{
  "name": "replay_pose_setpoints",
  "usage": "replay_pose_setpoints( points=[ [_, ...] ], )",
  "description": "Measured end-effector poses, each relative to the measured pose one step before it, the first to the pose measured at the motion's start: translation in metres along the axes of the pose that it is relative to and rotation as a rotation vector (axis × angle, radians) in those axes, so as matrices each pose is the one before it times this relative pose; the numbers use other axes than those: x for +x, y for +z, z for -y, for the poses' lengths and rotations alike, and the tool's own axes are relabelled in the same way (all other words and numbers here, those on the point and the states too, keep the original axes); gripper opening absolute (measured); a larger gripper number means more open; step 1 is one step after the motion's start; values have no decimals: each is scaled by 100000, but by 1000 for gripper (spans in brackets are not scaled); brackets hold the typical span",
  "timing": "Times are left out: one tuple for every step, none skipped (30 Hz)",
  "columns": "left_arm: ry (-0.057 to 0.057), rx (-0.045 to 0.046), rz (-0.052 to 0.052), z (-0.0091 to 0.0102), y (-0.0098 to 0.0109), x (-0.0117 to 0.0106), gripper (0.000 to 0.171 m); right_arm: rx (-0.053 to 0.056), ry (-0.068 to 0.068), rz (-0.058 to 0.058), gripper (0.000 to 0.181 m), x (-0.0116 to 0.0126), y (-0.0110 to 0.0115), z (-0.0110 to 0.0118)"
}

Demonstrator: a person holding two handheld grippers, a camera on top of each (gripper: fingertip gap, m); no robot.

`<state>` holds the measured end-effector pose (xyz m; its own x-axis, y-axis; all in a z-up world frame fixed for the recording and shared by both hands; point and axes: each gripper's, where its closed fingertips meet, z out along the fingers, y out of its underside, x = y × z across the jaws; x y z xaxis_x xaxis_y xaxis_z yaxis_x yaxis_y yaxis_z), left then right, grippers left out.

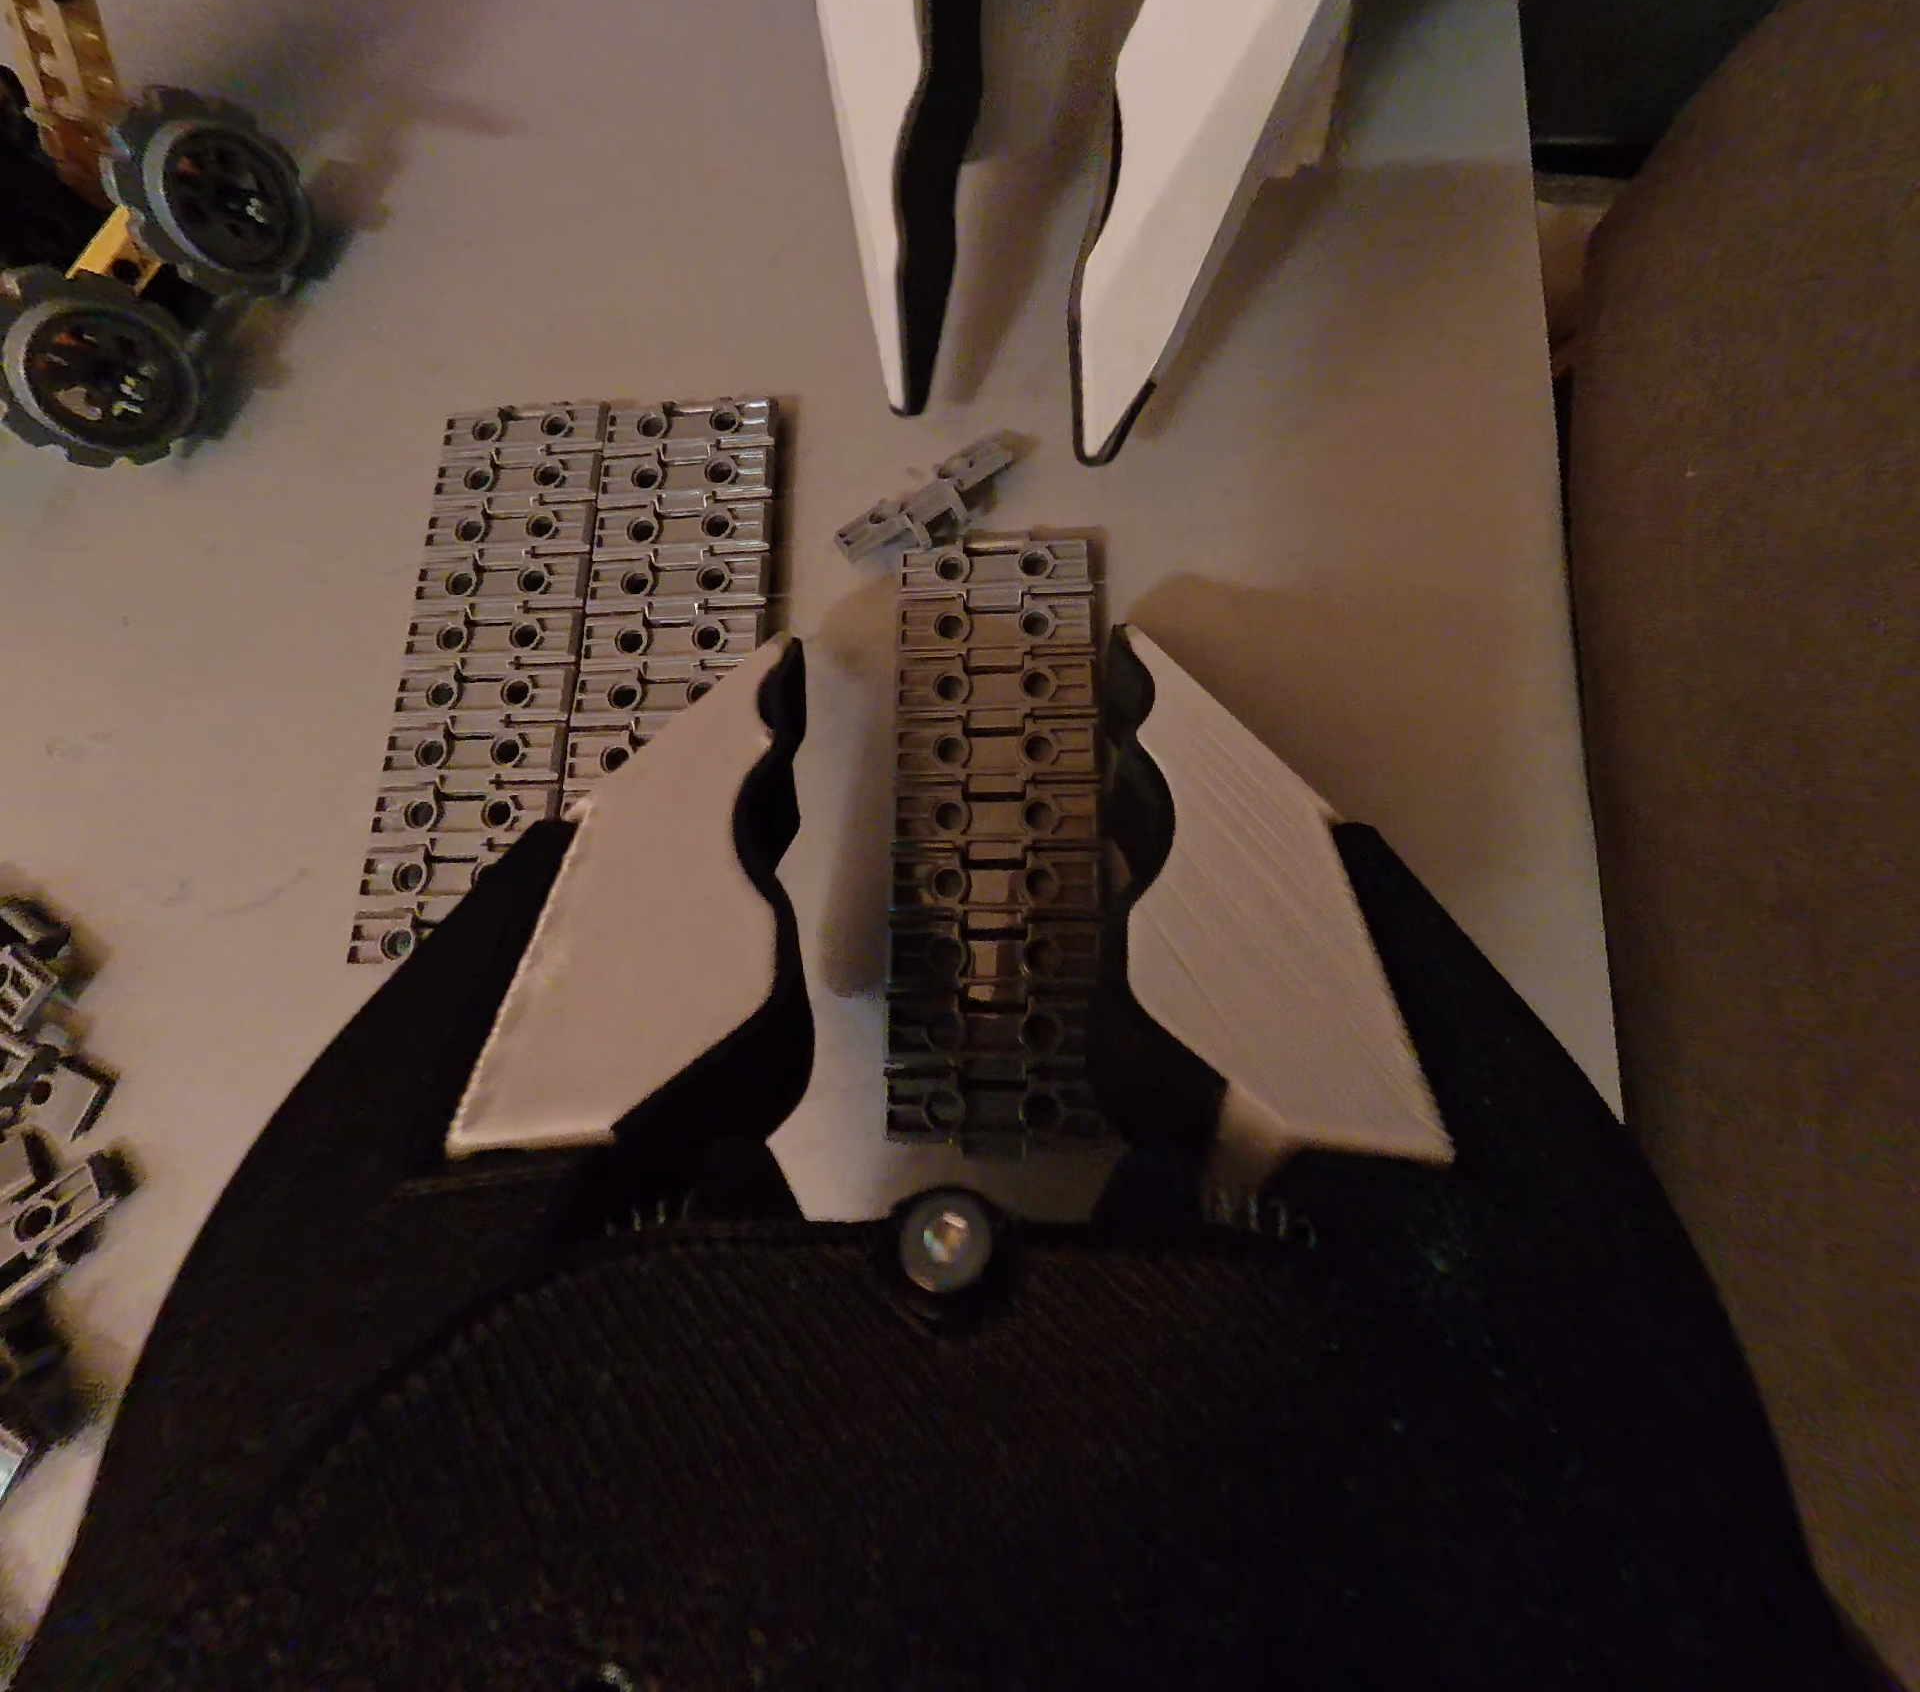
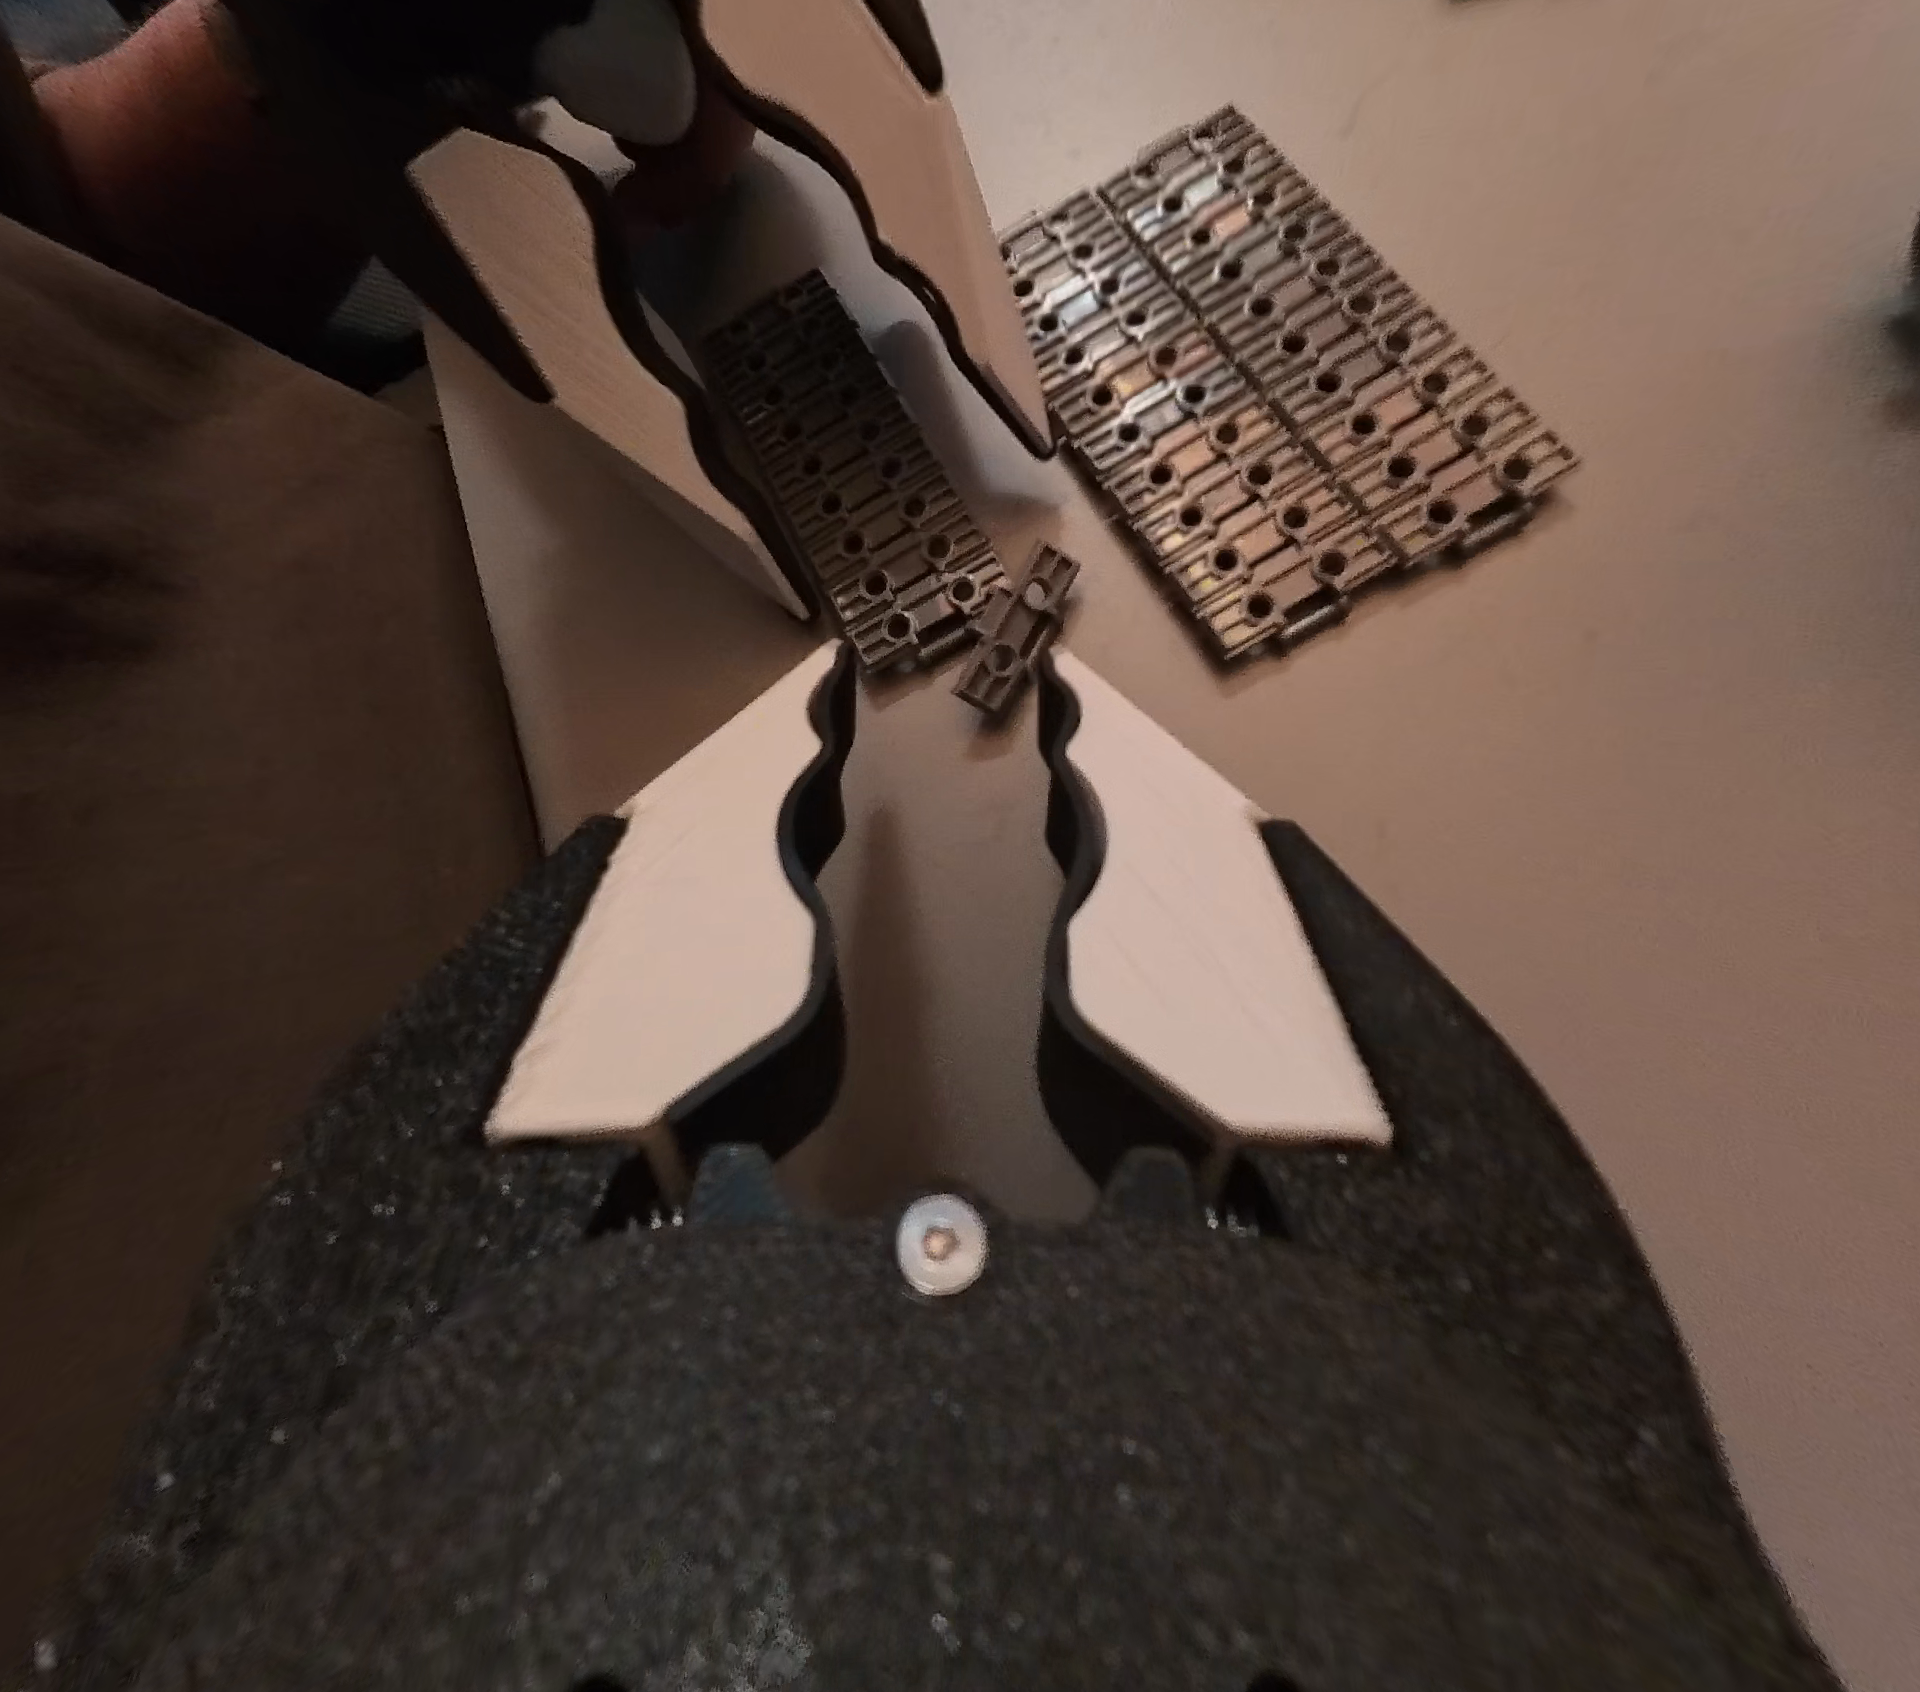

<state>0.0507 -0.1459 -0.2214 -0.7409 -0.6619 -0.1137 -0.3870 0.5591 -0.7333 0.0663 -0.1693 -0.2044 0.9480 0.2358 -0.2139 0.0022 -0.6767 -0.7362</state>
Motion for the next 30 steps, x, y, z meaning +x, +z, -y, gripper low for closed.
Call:
replay_pose_setpoints(
  points=[
    [-45, -55, -376, -7, 14, 42, 56, 1395, -5283, 445, 40, -128, -214, 364],
    [-47, 146, -410, 9, 0, 47, 56, 1901, -9730, 3126, 54, -562, -223, 416],
    [-33, 340, -382, 21, -2, 37, 56, 2206, -14656, 2667, 60, -443, -210, 348],
    [-77, 135, -440, -3, 6, 27, 56, 1838, -18058, -1087, 58, 295, -212, 212],
    [-106, -175, -223, -40, 7, -9, 56, 977, -16418, -3916, 54, 815, -155, 8],
    [-39, -115, 178, -34, 6, -48, 56, -771, -11016, -2038, 48, 686, -20, -226],
    [-30, 136, 247, -26, -8, -42, 56, -2097, -4948, 2710, 46, 176, 147, -304],
    [-211, 154, 166, 9, -28, -43, 56, -1981, -1033, 5725, 47, -134, 265, -172],
    [-434, 488, 89, 50, -50, -53, 55, -1721, -363, 6444, 48, -269, 310, -62],
    [-594, 539, -195, 61, -53, -45, 55, -2130, -1464, 5233, 49, -189, 338, -141],
    [-574, 426, -496, 48, -44, -4, 55, -2938, -2435, 3664, 49, -26, 337, -279],
    [-581, 259, -578, 37, -28, 7, 55, -3324, -2277, 3034, 50, 43, 319, -360],
    [-477, 132, -485, 15, -14, 2, 55, -2904, -1376, 3334, 51, -37, 284, -324],
    [-187, 48, -388, 3, 3, 25, 55, -1928, -489, 3602, 52, -107, 237, -219],
    [93, -88, -283, -9, 11, 47, 55, -713, 15, 3728, 53, -143, 235, -80],
    [236, -204, -217, -30, 27, 42, 55, -19, 331, 3806, 53, -159, 216, -25],
    [231, -317, -202, -35, 30, 54, 55, 25, 308, 3075, 53, -58, 219, -69],
    [272, -389, -126, -51, 48, 40, 56, -94, 201, 2486, 53, 0, 182, -83],
    [384, -347, 33, -43, 34, 38, 55, 791, 342, 2232, 51, -15, 59, 81],
    [463, -207, 261, -28, 22, 23, 55, 507, -106, 1376, 49, 33, -4, 59],
    [470, -101, 320, -9, 17, 21, 55, 195, -150, 1237, 44, -31, -23, 4],
    [354, -101, 185, -17, 12, 14, 55, 273, 319, 1461, 40, -127, -45, 2],
    [180, -114, -42, -18, 16, 22, 55, 763, 498, 660, 38, -68, -27, 72],
    [-20, -122, -245, -11, 14, 28, 55, 884, 425, 61, 38, -63, -7, 64],
    [-206, -174, -341, -21, 27, 12, 55, 468, 619, -206, 38, -101, 13, -21],
    [-245, -177, -349, -23, 10, 16, 55, 165, 776, -636, 38, -98, -8, -91],
    [-154, -89, -247, -9, 16, 9, 55, 455, 871, -1009, 38, -97, -61, -42],
    [-15, -13, -31, -5, 11, -1, 55, 937, 1218, -1294, 38, -97, -105, 25],
    [62, -4, 55, 1, 0, 2, 55, 1563, 1536, -1632, 38, -94, -132, 128],
    [47, -74, 5, -12, 7, 3, 55, 2016, 1797, -2036, 38, -47, -117, 228]
  ],
)
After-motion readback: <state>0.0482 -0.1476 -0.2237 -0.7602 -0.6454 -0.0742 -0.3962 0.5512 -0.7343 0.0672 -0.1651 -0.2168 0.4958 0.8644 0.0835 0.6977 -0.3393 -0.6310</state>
